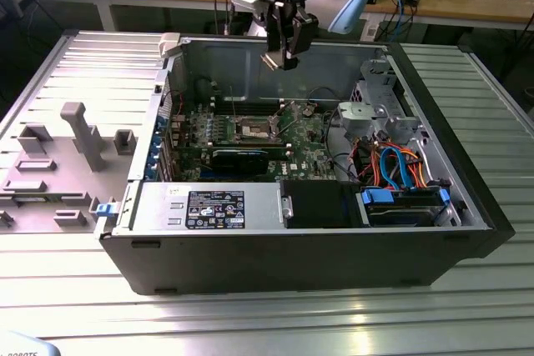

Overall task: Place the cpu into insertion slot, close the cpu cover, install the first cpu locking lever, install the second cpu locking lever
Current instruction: 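Place the cpu into insertion slot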

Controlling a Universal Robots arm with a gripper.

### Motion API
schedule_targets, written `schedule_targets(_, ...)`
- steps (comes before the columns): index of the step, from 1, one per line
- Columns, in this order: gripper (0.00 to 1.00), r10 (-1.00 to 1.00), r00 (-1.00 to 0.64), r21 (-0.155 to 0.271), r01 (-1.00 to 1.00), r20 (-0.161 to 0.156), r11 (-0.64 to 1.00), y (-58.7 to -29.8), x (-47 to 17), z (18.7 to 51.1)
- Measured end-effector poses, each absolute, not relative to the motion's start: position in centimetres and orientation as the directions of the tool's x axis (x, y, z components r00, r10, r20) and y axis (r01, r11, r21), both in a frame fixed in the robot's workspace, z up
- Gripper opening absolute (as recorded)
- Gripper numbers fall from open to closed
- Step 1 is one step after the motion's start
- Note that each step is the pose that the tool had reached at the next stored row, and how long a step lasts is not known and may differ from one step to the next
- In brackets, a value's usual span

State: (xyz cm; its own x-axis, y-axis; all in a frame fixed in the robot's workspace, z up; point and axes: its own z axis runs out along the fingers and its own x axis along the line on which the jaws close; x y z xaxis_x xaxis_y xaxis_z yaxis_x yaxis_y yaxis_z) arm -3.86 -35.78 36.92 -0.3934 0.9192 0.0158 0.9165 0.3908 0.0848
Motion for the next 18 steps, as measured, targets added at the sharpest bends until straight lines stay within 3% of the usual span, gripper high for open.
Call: schedule_targets(18,0.54,0.966,-0.259,0.085,0.963,0.015,0.257,-35.78,-3.87,36.73)
